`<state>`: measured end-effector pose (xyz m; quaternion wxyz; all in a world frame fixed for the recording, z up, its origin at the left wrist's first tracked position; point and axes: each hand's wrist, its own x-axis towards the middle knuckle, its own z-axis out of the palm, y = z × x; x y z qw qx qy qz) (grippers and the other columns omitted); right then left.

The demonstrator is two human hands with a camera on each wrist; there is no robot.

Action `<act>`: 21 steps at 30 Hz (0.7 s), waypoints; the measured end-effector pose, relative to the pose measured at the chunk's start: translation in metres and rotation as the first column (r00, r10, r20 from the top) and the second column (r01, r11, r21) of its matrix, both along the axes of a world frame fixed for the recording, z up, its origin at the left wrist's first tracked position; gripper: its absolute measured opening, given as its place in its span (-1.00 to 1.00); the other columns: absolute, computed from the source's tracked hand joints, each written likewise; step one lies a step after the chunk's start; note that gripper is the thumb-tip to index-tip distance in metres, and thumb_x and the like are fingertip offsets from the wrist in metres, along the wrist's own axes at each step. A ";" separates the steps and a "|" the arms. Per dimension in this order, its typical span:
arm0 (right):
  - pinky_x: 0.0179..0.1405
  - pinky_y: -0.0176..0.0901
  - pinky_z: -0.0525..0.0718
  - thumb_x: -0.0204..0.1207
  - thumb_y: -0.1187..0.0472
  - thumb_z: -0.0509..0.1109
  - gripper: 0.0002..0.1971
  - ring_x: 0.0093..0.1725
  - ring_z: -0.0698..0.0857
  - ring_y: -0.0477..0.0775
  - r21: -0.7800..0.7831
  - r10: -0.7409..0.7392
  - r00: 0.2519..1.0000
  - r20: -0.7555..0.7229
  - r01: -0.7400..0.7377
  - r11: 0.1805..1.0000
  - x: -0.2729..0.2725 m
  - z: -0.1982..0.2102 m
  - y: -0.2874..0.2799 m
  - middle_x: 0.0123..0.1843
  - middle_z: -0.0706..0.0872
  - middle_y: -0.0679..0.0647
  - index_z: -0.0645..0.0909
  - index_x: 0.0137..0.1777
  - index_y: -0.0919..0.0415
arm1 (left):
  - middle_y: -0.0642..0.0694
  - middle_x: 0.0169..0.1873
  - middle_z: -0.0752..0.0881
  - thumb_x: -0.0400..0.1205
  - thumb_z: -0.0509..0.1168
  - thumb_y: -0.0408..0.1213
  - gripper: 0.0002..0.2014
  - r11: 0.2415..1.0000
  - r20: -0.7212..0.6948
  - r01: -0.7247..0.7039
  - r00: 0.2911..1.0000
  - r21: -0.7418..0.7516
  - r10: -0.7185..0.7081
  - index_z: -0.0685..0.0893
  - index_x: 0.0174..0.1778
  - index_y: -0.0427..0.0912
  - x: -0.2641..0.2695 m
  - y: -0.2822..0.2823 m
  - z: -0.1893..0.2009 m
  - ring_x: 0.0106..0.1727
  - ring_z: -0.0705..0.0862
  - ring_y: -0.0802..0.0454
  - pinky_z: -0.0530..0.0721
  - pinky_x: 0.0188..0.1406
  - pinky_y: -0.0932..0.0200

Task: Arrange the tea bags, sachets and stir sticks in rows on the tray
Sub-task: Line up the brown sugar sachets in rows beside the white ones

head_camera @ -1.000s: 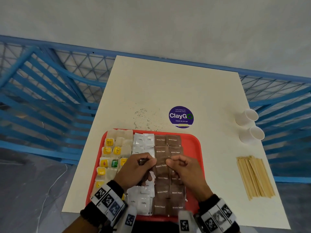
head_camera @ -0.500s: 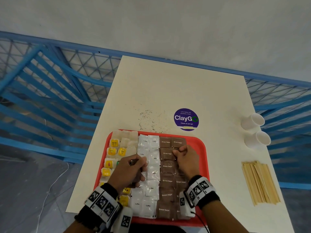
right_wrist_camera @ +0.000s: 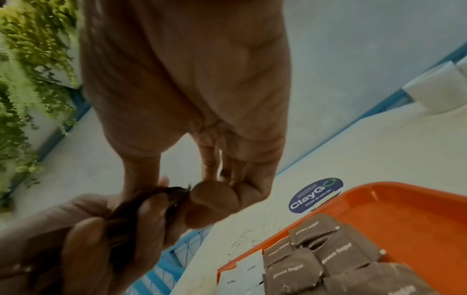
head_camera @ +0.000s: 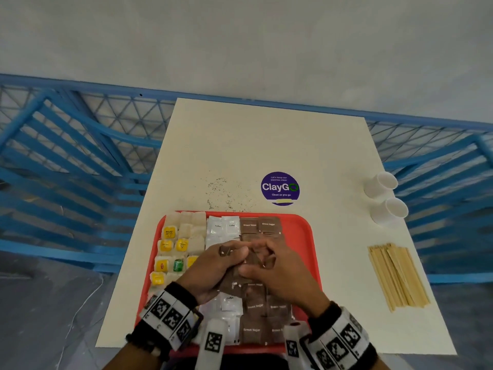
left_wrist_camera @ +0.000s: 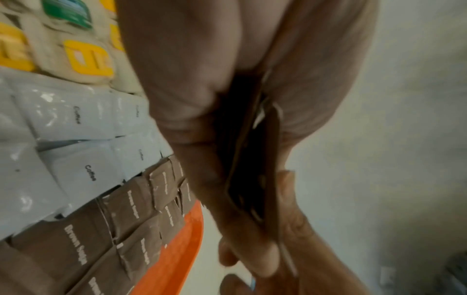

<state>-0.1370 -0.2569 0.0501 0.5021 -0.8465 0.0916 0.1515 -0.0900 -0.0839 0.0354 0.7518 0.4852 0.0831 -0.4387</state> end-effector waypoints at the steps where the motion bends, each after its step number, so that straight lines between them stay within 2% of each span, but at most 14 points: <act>1: -0.15 -0.56 0.53 0.32 -0.01 0.68 -0.57 -0.11 0.64 -0.47 0.007 -0.020 0.999 0.027 0.020 1.000 -0.003 0.003 -0.002 -0.09 0.72 -0.32 0.67 0.18 -0.13 | -0.48 0.04 0.76 0.69 0.32 -0.21 -0.67 0.999 0.024 0.029 0.999 0.022 -0.030 0.72 0.25 -0.39 -0.002 -0.004 0.001 -0.23 0.81 -0.21 0.82 -0.35 0.02; 3: -0.13 -0.53 0.56 0.37 0.11 0.66 -0.72 -0.13 0.69 -0.40 0.084 -0.056 0.996 0.065 0.050 0.995 -0.006 0.000 -0.010 -0.12 0.76 -0.36 0.74 0.06 -0.09 | -0.43 -0.07 0.77 0.71 0.31 -0.15 -0.66 0.995 0.048 0.087 0.995 0.041 -0.089 0.73 0.22 -0.35 -0.006 -0.010 0.003 -0.32 0.79 -0.17 0.78 -0.45 0.08; 5: -0.19 -0.36 0.61 0.51 0.13 0.56 -0.96 -0.25 0.71 -0.28 0.146 -0.088 0.992 0.090 0.074 0.987 -0.010 0.002 -0.018 -0.23 0.80 -0.24 0.77 -0.14 -0.03 | -0.39 -0.11 0.77 0.68 0.36 -0.25 -0.72 0.991 0.106 0.132 0.985 0.038 -0.135 0.72 0.25 -0.32 -0.009 -0.012 0.005 -0.34 0.77 -0.13 0.76 -0.49 0.10; 7: -0.33 -0.34 0.53 0.62 0.09 0.44 -0.72 -0.39 0.63 -0.22 0.159 -0.115 0.989 0.095 0.099 0.982 -0.015 0.003 -0.027 -0.41 0.72 -0.14 0.71 -0.34 0.08 | -0.34 -0.16 0.78 0.62 0.41 -0.40 -0.82 0.989 0.178 0.134 0.973 0.067 -0.144 0.72 0.13 -0.28 -0.012 -0.013 0.007 -0.35 0.77 -0.11 0.75 -0.52 0.10; 8: -0.37 -0.32 0.48 0.65 0.06 0.40 -0.64 -0.43 0.58 -0.18 0.172 -0.133 0.987 0.085 0.117 0.978 -0.017 0.002 -0.031 -0.46 0.66 -0.11 0.68 -0.38 0.15 | -0.30 -0.19 0.80 0.59 0.43 -0.43 -0.85 0.989 0.202 0.123 0.970 0.088 -0.138 0.72 0.06 -0.24 -0.012 -0.014 0.008 -0.37 0.77 -0.11 0.74 -0.54 0.11; 10: -0.41 -0.25 0.44 0.66 0.01 0.38 -0.57 -0.43 0.53 -0.06 0.271 -0.175 0.984 0.037 0.159 0.949 -0.022 0.002 -0.036 -0.45 0.62 0.03 0.67 -0.32 0.35 | -0.25 -0.24 0.80 0.56 0.45 -0.43 -0.86 0.988 0.248 0.096 0.961 0.120 -0.123 0.72 0.00 -0.18 -0.013 -0.015 0.007 -0.40 0.75 -0.12 0.71 -0.57 0.13; 12: -0.48 -0.20 0.41 0.64 0.02 0.39 -0.57 -0.41 0.53 0.08 0.436 -0.219 0.974 -0.063 0.224 0.872 -0.025 0.000 -0.038 -0.36 0.66 0.18 0.70 -0.22 0.43 | -0.24 -0.29 0.79 0.56 0.46 -0.38 -0.91 0.990 0.293 0.077 0.950 0.120 -0.109 0.74 -0.06 -0.15 -0.015 -0.017 0.008 -0.43 0.73 -0.13 0.69 -0.57 0.13; 14: -0.51 -0.18 0.36 0.56 0.05 0.42 -0.65 -0.42 0.54 0.06 0.577 -0.251 0.951 -0.178 0.308 0.757 -0.028 -0.001 -0.038 -0.31 0.69 0.23 0.73 -0.23 0.37 | -0.27 -0.33 0.75 0.59 0.43 -0.29 -0.97 0.991 0.312 0.056 0.946 0.123 -0.092 0.75 -0.15 -0.14 -0.016 -0.018 0.010 -0.45 0.71 -0.16 0.67 -0.56 0.13; 15: -0.51 -0.17 0.36 0.52 0.05 0.42 -0.69 -0.43 0.55 0.05 0.612 -0.258 0.942 -0.217 0.337 0.715 -0.030 0.000 -0.038 -0.30 0.70 0.25 0.74 -0.24 0.32 | -0.32 -0.33 0.74 0.62 0.41 -0.24 -0.89 0.989 0.328 0.045 0.940 0.143 -0.090 0.73 -0.18 -0.17 -0.016 -0.018 0.010 -0.46 0.70 -0.17 0.66 -0.56 0.13; 18: -0.49 -0.15 0.38 0.57 0.08 0.39 -0.70 -0.42 0.56 0.04 0.587 -0.270 0.945 -0.183 0.325 0.741 -0.035 -0.002 -0.039 -0.29 0.70 0.26 0.76 -0.23 0.31 | -0.46 -0.30 0.71 0.67 0.36 -0.18 -0.77 0.978 0.353 0.066 0.926 0.197 -0.134 0.66 -0.18 -0.27 -0.016 -0.017 0.010 -0.45 0.70 -0.18 0.67 -0.55 0.12; 21: -0.49 -0.16 0.43 0.63 0.13 0.37 -0.69 -0.41 0.54 0.15 0.508 -0.356 0.923 -0.148 0.379 0.773 -0.033 -0.007 -0.041 -0.40 0.65 0.26 0.76 -0.22 0.35 | -0.43 -0.31 0.73 0.67 0.37 -0.17 -0.70 0.968 0.352 0.109 0.917 0.228 -0.186 0.62 -0.08 -0.41 -0.018 -0.017 0.006 -0.43 0.71 -0.20 0.68 -0.53 0.12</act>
